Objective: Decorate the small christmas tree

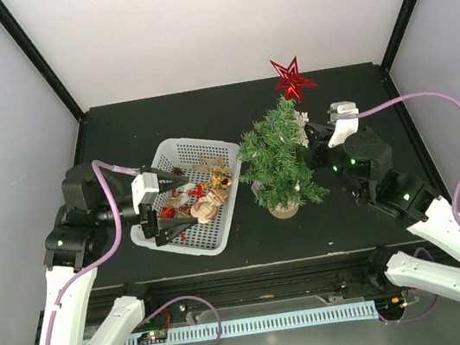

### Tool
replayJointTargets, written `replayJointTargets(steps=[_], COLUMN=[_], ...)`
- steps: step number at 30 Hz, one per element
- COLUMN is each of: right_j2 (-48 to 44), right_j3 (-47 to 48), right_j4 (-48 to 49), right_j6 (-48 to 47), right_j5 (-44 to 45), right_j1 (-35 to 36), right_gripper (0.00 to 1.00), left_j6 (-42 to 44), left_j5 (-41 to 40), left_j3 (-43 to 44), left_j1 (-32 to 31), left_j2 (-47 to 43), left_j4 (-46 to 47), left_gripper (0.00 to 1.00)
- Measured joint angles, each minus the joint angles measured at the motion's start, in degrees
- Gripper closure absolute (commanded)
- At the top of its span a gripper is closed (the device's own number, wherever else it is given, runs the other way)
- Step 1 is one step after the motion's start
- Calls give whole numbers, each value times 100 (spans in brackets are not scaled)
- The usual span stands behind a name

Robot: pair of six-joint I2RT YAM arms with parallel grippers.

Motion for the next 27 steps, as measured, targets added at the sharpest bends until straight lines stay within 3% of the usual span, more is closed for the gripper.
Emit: replayJointTargets(steps=[23, 27], right_j2=[-243, -249], right_j3=[-601, -601], right_j4=[-20, -37], right_j6=[319, 361], right_j5=[-529, -564], right_j1=[0, 0], right_gripper=[99, 84], left_j6=[-164, -177], left_j5=[37, 37], left_j3=[-264, -286], left_j1=[144, 151], left_j2=[-205, -232], left_j4=[245, 254], left_gripper=[1, 1])
